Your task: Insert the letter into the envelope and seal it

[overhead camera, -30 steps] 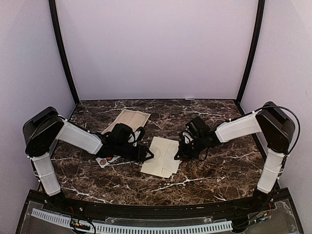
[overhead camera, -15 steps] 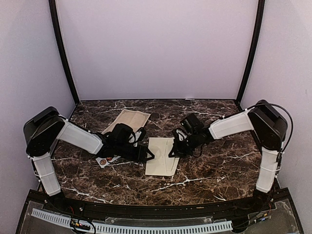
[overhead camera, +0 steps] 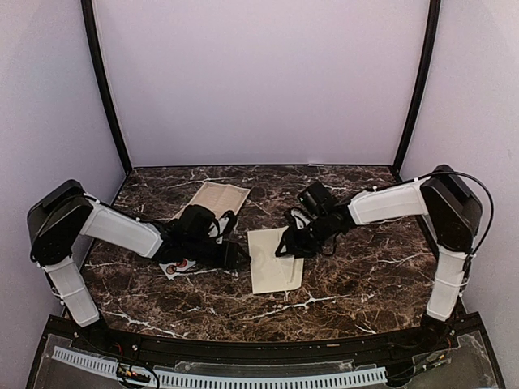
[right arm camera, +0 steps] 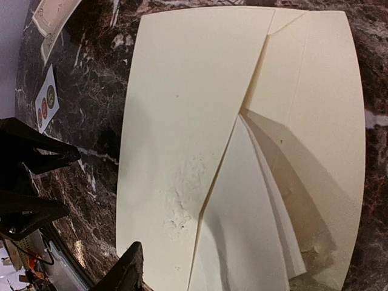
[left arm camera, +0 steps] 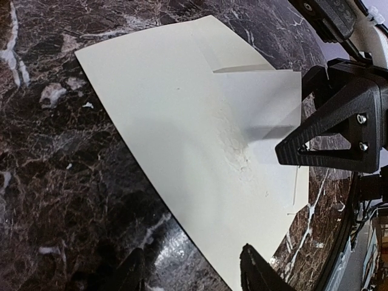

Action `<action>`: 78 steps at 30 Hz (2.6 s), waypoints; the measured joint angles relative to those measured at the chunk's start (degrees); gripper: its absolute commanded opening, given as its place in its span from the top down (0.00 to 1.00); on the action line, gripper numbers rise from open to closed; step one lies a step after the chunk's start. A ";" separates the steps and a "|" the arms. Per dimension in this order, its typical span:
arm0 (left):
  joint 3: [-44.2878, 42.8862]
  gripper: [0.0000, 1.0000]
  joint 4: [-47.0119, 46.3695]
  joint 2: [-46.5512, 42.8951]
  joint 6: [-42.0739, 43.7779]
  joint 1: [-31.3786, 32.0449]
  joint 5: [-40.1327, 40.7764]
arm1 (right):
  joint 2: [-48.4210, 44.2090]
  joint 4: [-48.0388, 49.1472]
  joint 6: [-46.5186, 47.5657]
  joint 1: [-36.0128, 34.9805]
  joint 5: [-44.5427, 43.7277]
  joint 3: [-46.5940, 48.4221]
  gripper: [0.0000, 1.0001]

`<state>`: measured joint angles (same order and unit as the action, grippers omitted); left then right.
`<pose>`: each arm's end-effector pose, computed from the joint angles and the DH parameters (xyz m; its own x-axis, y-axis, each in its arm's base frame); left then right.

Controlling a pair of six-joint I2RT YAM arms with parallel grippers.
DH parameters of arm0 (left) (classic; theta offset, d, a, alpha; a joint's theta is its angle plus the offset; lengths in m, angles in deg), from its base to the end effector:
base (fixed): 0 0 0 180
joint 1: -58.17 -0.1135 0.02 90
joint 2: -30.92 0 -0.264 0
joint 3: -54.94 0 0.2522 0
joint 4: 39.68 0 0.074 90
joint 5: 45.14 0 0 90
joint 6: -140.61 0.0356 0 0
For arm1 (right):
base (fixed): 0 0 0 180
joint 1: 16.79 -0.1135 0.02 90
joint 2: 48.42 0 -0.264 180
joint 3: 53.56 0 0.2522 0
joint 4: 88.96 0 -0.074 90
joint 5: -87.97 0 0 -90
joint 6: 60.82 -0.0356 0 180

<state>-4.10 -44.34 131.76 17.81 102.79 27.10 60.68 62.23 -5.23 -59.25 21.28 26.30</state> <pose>0.2370 -0.2491 0.1395 -0.8174 0.0818 -0.5703 0.4750 0.6560 -0.5866 0.2730 0.2689 0.1492 -0.9541 -0.1696 -0.2468 -0.2852 0.7660 0.5761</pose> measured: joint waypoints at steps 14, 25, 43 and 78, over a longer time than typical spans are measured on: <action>0.96 0.44 2.54 -10.36 -1.97 0.00 3.48 | -14.60 -6.08 0.11 -0.33 -10.97 -1.86 0.56; -3.65 0.47 2.67 -1.70 -4.94 0.00 3.82 | -11.43 -4.31 -3.21 -2.67 -15.56 -3.87 0.72; -6.16 0.62 1.88 5.84 -4.96 -1.42 3.87 | -2.69 -3.28 -5.07 -2.67 -21.62 -2.16 0.88; -8.13 0.69 -0.81 8.87 -2.78 -2.10 3.72 | 3.89 9.46 1.49 -3.06 -13.00 0.42 0.92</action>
<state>-12.23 -45.14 140.63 15.03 100.70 30.82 64.57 71.69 -3.75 -62.31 8.28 26.72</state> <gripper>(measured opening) 0.309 0.078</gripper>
